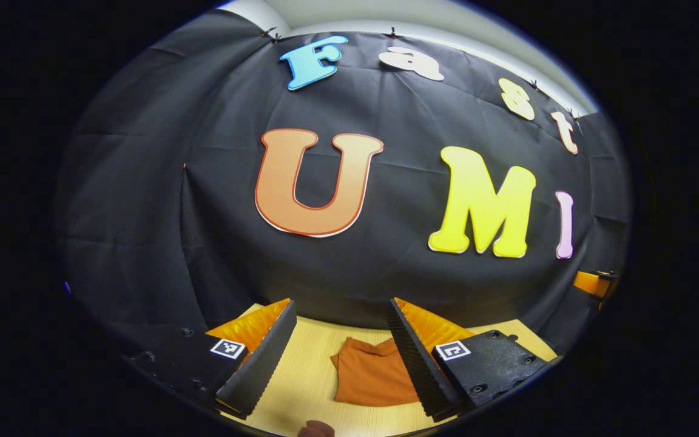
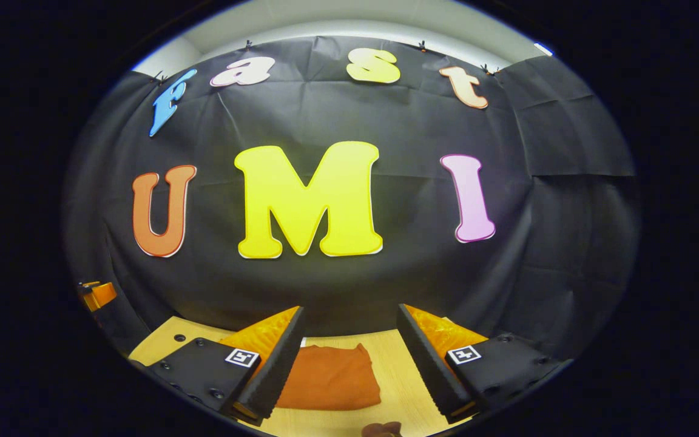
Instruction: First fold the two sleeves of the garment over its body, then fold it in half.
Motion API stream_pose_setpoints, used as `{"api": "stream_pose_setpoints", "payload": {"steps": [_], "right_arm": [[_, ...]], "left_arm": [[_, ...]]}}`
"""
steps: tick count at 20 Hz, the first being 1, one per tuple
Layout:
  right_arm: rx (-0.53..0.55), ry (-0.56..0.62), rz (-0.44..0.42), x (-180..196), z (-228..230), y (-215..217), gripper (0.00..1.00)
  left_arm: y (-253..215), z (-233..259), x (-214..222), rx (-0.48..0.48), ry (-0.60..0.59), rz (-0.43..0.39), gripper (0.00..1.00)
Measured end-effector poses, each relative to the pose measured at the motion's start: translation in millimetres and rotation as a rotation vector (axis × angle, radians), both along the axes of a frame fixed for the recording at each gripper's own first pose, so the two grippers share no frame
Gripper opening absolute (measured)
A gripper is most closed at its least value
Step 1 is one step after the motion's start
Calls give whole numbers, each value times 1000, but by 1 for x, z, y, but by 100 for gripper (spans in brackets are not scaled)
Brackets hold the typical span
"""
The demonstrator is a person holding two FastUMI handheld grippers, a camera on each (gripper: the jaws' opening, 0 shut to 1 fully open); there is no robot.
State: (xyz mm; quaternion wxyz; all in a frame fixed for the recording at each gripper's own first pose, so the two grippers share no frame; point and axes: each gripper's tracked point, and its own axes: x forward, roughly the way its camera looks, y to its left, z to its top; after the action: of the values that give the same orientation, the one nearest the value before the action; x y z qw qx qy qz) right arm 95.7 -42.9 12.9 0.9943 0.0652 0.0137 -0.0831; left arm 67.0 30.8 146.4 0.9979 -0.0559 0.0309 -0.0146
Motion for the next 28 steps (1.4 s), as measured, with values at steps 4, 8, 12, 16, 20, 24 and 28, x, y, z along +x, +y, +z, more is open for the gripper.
{"api": "stream_pose_setpoints", "payload": {"steps": [4, 8, 12, 16, 20, 24, 28], "right_arm": [[-36, 14, -7, -59, -23, 7, 96], [-53, 53, 31, -113, -45, 16, 96], [-67, 65, 81, -140, -53, 27, 93], [-80, 53, 109, -139, -49, 31, 96], [-76, 50, 142, -131, -51, 39, 96], [-63, 82, 183, -133, -63, 52, 96], [-76, 93, 218, -133, -61, 66, 96]], "left_arm": [[-17, -5, -47, 47, 0, -22, 98], [-25, -15, -84, 82, 3, -27, 98], [-38, -17, -101, 113, 29, -44, 100], [-48, -14, -108, 132, 14, -40, 98], [-58, -23, -115, 68, 42, -51, 98], [-60, -32, -118, 95, 66, -52, 98], [-59, -30, -122, 113, 52, -56, 98]]}}
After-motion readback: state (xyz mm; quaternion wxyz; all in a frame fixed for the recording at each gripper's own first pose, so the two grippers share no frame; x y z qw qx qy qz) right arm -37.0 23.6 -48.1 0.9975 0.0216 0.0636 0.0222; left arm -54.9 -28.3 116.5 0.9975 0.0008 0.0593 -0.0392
